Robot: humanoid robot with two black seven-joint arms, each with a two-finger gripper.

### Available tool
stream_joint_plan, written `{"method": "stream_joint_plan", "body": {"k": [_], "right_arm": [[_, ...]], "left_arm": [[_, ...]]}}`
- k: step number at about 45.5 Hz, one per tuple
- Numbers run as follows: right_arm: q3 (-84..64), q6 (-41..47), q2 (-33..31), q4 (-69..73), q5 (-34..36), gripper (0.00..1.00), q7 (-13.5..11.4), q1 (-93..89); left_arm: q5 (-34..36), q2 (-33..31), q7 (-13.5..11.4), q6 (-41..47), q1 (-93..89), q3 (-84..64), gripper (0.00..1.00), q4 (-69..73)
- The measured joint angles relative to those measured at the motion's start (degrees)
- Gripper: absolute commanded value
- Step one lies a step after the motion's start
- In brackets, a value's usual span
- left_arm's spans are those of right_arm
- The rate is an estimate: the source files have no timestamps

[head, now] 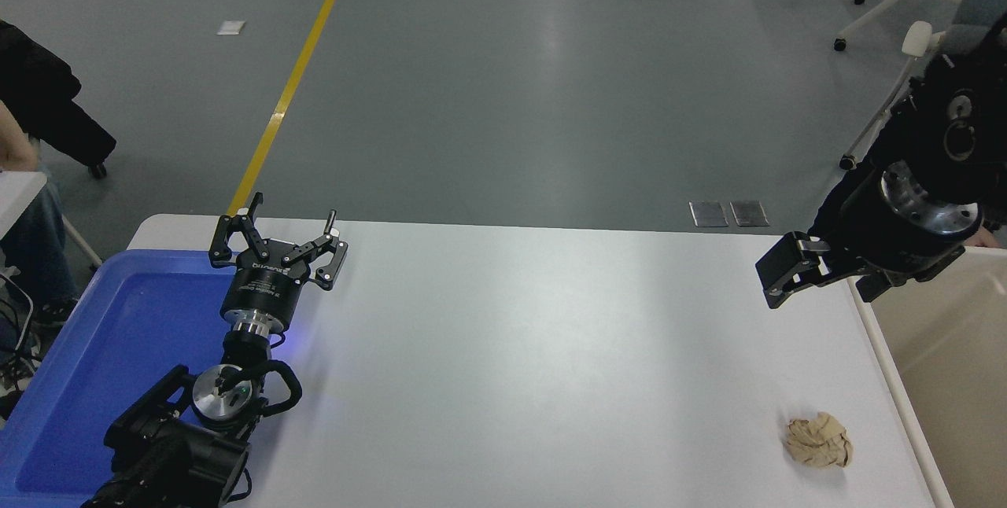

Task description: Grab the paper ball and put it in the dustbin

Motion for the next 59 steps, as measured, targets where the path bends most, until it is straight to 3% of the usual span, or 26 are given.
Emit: {"method": "stream_joint_plan", "body": {"k": [24,43,59], "right_arm": [[3.8,-13.2,-12.0,-3.4,-10.9,1.0,0.0,-19.7],[10.8,-26.4,-12.8,-7.1,-12.7,1.0,0.0,-37.0],[14.3,-31.3,-10.7,-11.0,-13.0,1.0,0.0,-45.8]], "left_arm": [[0.0,0.0,0.0,0.0,0.0,0.0,0.99,0.0],[0.0,0.0,0.0,0.0,0.0,0.0,0.99,0.0],[-0.1,0.0,0.0,0.0,0.0,0.0,0.99,0.0]]}}
